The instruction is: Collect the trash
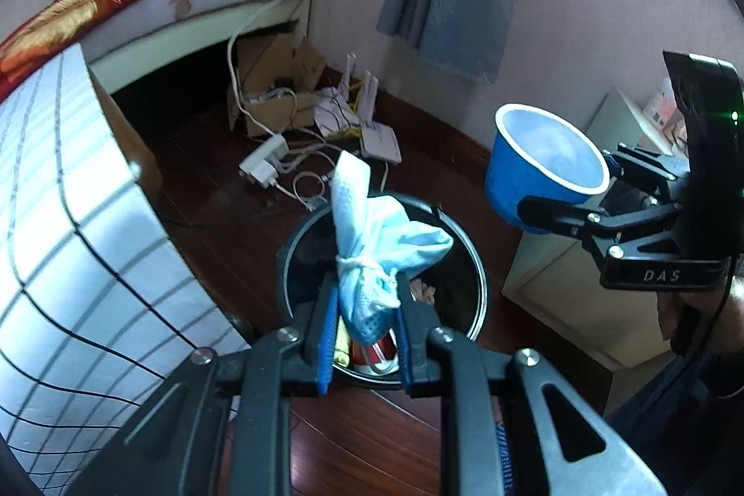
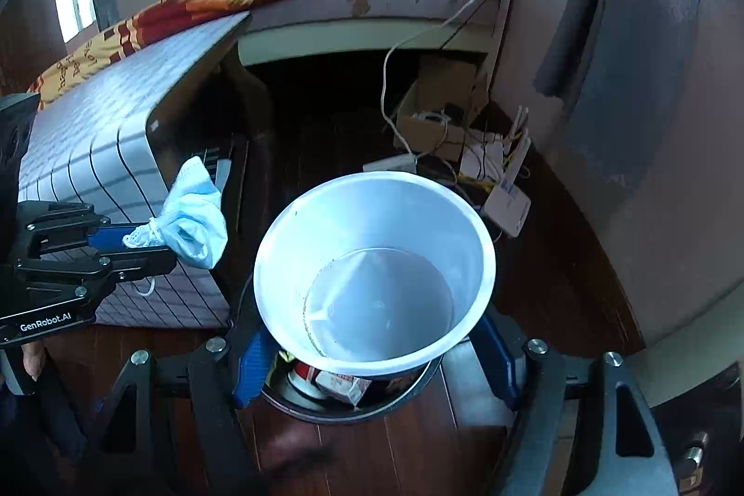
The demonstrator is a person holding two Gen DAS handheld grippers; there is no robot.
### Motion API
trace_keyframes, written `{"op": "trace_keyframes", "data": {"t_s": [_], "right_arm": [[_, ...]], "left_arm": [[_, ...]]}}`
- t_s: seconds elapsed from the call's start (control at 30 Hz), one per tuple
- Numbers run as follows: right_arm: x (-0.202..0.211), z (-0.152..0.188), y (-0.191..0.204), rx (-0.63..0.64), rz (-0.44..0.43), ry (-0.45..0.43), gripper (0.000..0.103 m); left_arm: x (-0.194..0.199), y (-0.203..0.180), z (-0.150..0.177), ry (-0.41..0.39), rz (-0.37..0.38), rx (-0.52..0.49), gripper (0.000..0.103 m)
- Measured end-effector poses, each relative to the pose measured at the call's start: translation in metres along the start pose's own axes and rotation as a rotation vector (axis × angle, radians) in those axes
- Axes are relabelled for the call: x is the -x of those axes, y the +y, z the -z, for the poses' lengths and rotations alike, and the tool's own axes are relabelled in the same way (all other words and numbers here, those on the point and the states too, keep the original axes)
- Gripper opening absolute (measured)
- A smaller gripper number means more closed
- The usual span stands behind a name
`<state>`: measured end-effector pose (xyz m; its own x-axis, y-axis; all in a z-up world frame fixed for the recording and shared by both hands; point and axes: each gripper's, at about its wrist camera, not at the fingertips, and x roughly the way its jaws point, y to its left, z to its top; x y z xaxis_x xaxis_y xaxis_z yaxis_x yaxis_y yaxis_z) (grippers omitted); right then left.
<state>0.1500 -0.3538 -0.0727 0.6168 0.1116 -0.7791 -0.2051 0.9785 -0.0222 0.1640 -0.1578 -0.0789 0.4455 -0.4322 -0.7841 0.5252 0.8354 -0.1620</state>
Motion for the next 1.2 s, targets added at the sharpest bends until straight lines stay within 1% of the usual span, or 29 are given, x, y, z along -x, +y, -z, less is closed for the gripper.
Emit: {"op": "trace_keyframes", "data": {"t_s": [0.2, 0.43, 0.6, 0.67, 0.7, 0.73, 0.77, 0.8, 0.83, 0.87, 0.97, 1.03, 1.13, 1.2], "right_arm": [[-0.027, 0.011, -0.001, 0.022, -0.007, 0.059, 0.076], [-0.056, 0.020, 0.004, 0.065, -0.010, 0.130, 0.076], [-0.079, 0.030, 0.011, 0.097, -0.031, 0.190, 0.076], [-0.092, 0.035, 0.014, 0.111, -0.048, 0.217, 0.077], [-0.098, 0.038, 0.016, 0.118, -0.048, 0.225, 0.081], [-0.109, 0.043, 0.016, 0.126, -0.023, 0.248, 0.089], [-0.117, 0.047, 0.014, 0.130, 0.005, 0.275, 0.102], [-0.125, 0.053, 0.011, 0.129, 0.026, 0.309, 0.102], [-0.130, 0.058, 0.008, 0.121, 0.035, 0.336, 0.102], [-0.130, 0.060, 0.006, 0.114, 0.042, 0.341, 0.102], [-0.124, 0.058, -0.003, 0.075, 0.045, 0.314, 0.103], [-0.118, 0.054, -0.008, 0.045, 0.054, 0.293, 0.103], [-0.114, 0.050, -0.009, 0.008, 0.042, 0.277, 0.103], [-0.112, 0.046, -0.007, 0.000, 0.041, 0.265, 0.103]], "left_arm": [[-0.025, -0.001, 0.011, 0.067, 0.016, 0.003, 0.023], [-0.041, 0.006, 0.017, 0.102, 0.018, 0.020, 0.023], [-0.054, 0.011, 0.020, 0.129, 0.020, 0.030, 0.023], [-0.064, 0.013, 0.022, 0.158, 0.040, 0.033, 0.025], [-0.071, 0.013, 0.024, 0.178, 0.057, 0.036, 0.030], [-0.080, 0.015, 0.027, 0.192, 0.054, 0.042, 0.040], [-0.086, 0.017, 0.030, 0.205, 0.027, 0.046, 0.068], [-0.088, 0.019, 0.033, 0.206, 0.001, 0.052, 0.075], [-0.089, 0.021, 0.035, 0.204, -0.008, 0.063, 0.075], [-0.088, 0.023, 0.037, 0.205, -0.015, 0.073, 0.077], [-0.082, 0.026, 0.042, 0.184, -0.080, 0.069, 0.097], [-0.076, 0.026, 0.043, 0.155, -0.124, 0.058, 0.098], [-0.069, 0.028, 0.042, 0.132, -0.149, 0.068, 0.099], [-0.062, 0.028, 0.040, 0.116, -0.160, 0.069, 0.102]]}}
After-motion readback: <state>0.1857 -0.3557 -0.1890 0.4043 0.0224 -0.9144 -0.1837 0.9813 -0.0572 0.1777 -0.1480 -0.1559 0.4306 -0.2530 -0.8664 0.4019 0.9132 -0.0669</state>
